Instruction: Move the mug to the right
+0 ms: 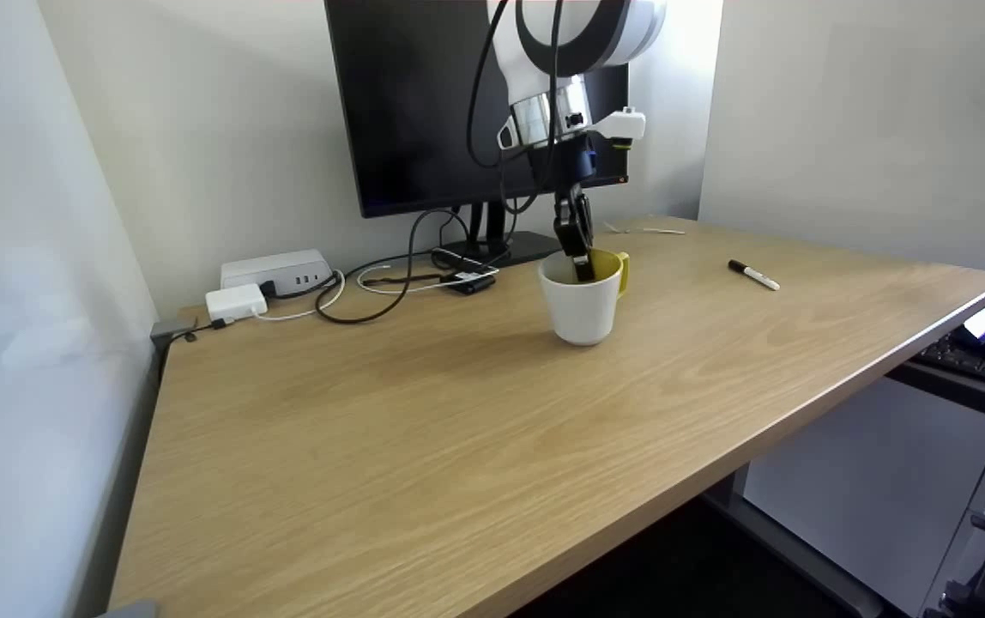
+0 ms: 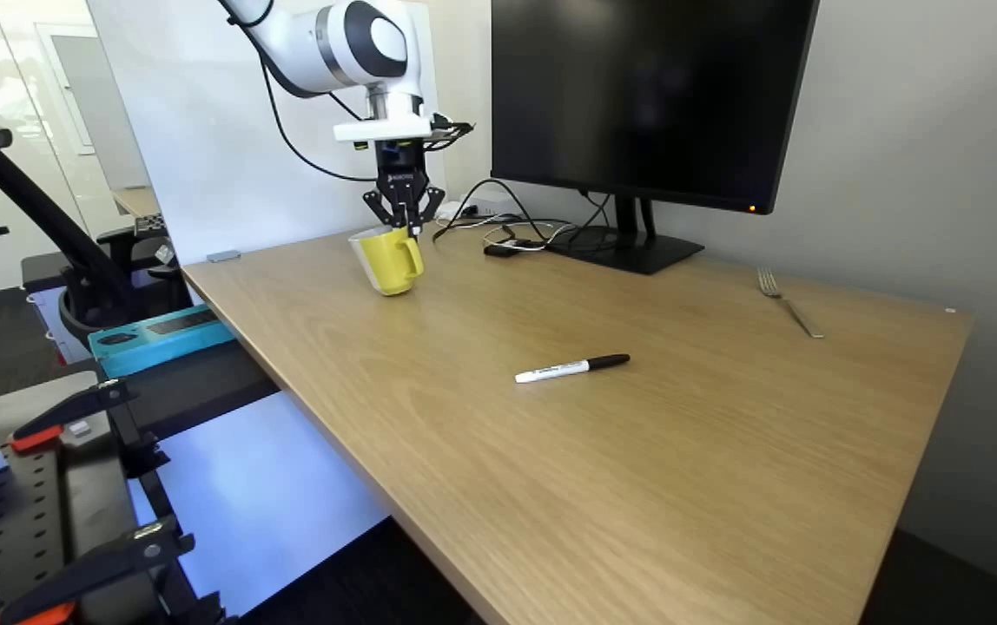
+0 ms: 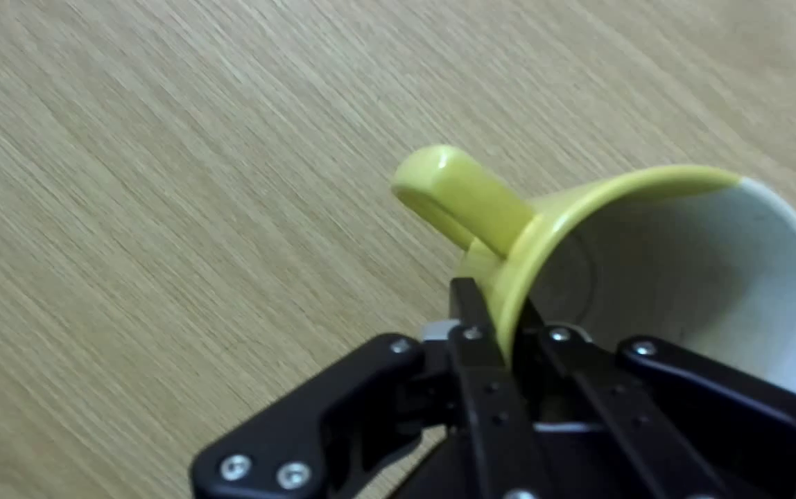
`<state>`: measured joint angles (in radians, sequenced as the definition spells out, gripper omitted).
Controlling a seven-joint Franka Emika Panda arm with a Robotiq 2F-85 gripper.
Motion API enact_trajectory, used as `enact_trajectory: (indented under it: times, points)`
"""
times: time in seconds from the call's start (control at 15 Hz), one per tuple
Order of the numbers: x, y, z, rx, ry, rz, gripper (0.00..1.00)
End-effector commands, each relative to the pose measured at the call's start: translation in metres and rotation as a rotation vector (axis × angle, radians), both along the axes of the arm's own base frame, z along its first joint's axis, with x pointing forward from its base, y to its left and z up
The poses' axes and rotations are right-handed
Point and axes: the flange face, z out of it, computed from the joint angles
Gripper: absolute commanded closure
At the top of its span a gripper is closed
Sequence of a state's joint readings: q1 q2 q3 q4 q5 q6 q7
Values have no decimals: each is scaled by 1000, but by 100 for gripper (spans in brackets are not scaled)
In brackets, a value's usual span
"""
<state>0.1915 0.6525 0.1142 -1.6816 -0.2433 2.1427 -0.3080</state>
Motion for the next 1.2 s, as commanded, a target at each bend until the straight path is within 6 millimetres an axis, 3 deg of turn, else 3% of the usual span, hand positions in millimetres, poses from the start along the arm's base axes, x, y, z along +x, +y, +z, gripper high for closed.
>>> enact_trajectory:
  times: [0.0,0.33,0.6,0.87,1.13]
  points:
    - [0,-13,30,-26,-19,-121,97]
    - [-2,-42,96,-76,-52,-348,97]
    - [-7,-79,139,-97,-50,-575,97]
    - [-3,-126,158,-80,-69,-808,97]
    - [4,-171,160,-45,-70,-1015,97]
